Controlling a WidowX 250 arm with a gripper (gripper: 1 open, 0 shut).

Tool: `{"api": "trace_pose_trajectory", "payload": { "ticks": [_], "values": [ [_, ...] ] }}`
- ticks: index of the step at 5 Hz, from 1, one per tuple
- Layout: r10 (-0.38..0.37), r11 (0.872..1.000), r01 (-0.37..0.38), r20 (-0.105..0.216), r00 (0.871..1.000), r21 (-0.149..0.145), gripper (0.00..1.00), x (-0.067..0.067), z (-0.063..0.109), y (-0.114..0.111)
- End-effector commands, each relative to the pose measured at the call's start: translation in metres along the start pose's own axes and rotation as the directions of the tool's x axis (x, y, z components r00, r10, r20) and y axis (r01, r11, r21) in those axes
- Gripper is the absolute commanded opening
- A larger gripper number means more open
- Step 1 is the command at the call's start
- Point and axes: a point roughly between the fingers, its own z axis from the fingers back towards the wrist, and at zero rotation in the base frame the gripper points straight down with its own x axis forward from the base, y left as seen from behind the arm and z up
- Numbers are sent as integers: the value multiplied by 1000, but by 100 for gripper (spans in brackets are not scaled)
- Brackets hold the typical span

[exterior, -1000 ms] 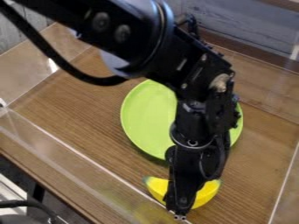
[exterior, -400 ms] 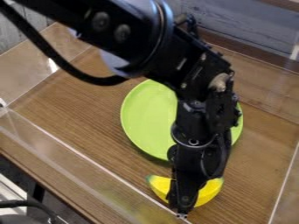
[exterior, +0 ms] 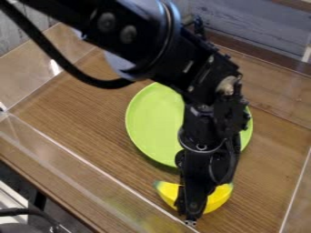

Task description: Put the banana in the green plate

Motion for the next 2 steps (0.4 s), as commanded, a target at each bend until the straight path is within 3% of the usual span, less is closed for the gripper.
{"api": "trace_pose_trajectory", "payload": {
  "ticks": [1,2],
  "values": [
    [6,1000,-6,23,1000,16,0,3,3,5],
    [6,1000,-6,24,1000,14,0,3,0,6]
  ]
}}
